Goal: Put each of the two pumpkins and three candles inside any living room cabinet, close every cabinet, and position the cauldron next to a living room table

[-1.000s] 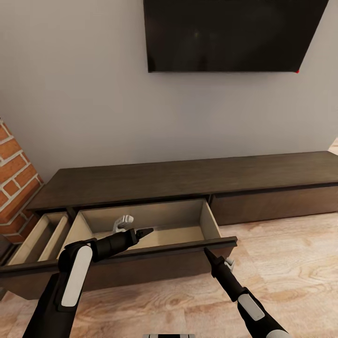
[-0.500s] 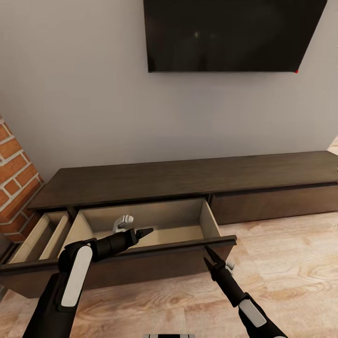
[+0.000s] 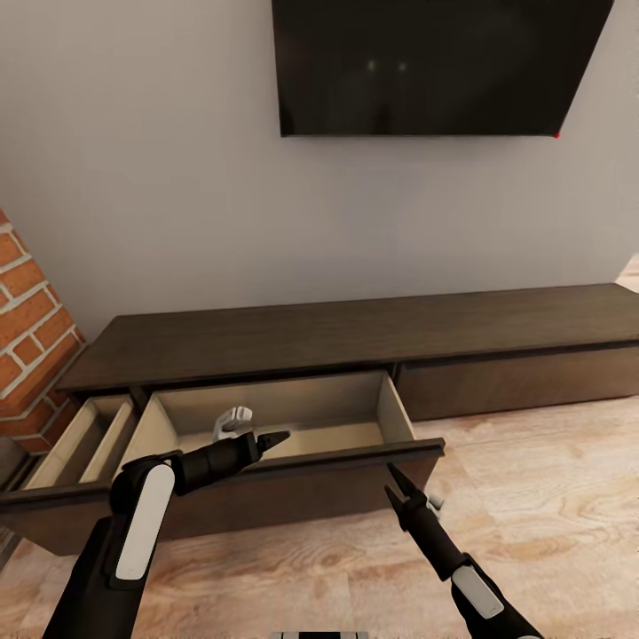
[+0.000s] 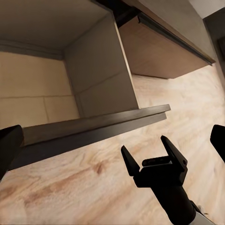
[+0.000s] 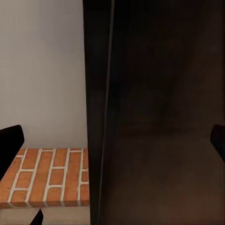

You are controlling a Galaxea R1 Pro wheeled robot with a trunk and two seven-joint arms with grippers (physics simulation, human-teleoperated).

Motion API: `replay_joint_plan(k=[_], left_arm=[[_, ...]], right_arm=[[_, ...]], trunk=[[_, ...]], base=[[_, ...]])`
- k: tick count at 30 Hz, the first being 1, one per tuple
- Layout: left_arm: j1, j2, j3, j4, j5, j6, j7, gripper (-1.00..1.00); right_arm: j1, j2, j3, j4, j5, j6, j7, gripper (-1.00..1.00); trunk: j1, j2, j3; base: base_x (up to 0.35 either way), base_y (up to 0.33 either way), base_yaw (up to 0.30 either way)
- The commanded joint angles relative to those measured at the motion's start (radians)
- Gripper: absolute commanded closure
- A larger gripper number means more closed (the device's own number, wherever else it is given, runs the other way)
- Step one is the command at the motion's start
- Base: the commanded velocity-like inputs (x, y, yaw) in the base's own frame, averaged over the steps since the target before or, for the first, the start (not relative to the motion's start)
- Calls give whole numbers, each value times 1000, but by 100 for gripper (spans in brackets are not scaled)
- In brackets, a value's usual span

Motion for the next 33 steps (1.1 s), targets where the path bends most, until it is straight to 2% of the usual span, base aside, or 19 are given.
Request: replay_joint_plan(k=[1,25,33], left_arm=[[-1,-1,3,0,-8,5,-10,-100],[1,-1,3,-2,-7,5,-23,-100],[-2,-1,3,0,-11,5,-67,-100]], right_arm=[[0,0,-1,1,-8,10,2,-100],[-1,3,-3,1,-13,9,2,-100],[0,2,-5,4,-15,8,0,-100]], trunk=[[0,0,-1],[0,0,-1],[-4,2,30]], base=[[-78,0,0],[-54,0,0],[0,0,0]])
